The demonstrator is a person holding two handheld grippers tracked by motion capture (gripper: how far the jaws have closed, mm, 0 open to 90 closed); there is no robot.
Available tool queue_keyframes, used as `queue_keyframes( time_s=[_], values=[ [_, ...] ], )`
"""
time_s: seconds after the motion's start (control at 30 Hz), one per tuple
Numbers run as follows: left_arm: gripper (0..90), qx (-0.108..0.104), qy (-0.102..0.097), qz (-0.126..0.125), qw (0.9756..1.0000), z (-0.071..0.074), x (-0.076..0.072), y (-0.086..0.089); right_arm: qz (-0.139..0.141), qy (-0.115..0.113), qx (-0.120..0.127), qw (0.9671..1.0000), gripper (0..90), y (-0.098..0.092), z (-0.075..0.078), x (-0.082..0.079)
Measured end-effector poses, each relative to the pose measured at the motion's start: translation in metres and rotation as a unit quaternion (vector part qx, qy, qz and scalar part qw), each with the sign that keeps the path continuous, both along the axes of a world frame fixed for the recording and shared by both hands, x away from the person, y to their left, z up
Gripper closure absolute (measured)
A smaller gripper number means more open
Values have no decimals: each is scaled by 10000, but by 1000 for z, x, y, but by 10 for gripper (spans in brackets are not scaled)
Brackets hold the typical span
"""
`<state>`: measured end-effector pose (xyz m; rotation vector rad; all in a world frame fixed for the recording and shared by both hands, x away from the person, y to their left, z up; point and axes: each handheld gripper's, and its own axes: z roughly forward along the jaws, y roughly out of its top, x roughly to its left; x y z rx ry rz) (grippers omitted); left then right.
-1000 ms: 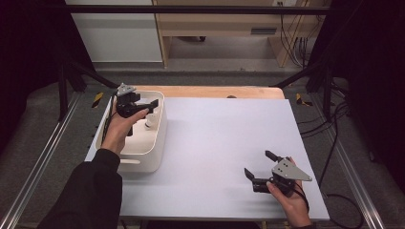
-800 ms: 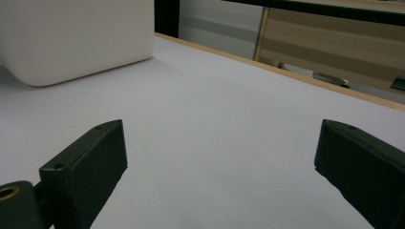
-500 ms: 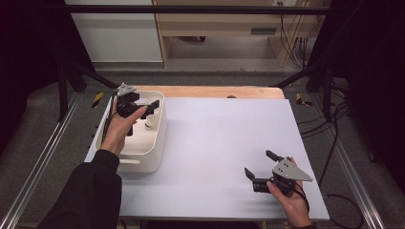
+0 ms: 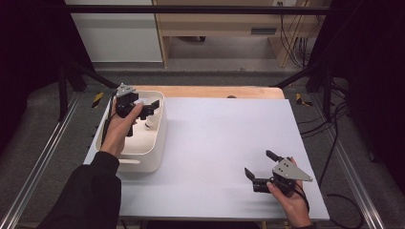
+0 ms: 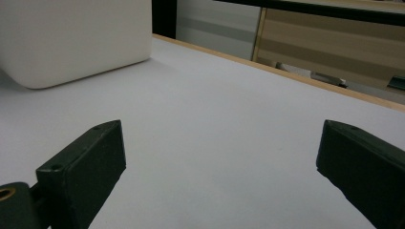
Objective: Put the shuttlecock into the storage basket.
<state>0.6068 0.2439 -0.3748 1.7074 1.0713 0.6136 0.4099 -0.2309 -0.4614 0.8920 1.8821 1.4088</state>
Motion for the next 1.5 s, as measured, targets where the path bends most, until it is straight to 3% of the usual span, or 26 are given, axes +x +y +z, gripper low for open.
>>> queue_keyframes(
  time_s=[0.43,0.63,0.8,1.03,1.5],
  values=[
    [39,-207,-234,-59,9995,12,-10,-1,-6,16,24,10000,27,-1,0,0],
    [39,-96,-283,-126,9995,20,-21,-9,6,9,61,10000,26,-2,2,-2],
    [38,-282,-469,-216,9983,30,-32,-15,8,6,87,10000,25,-3,2,-2],
    [37,-248,-561,-368,9974,38,-46,-20,23,-1,116,9999,25,-3,3,-2],
    [32,-303,-778,-783,9934,51,-70,-37,50,12,116,9999,24,-3,2,-2]
  ],
)
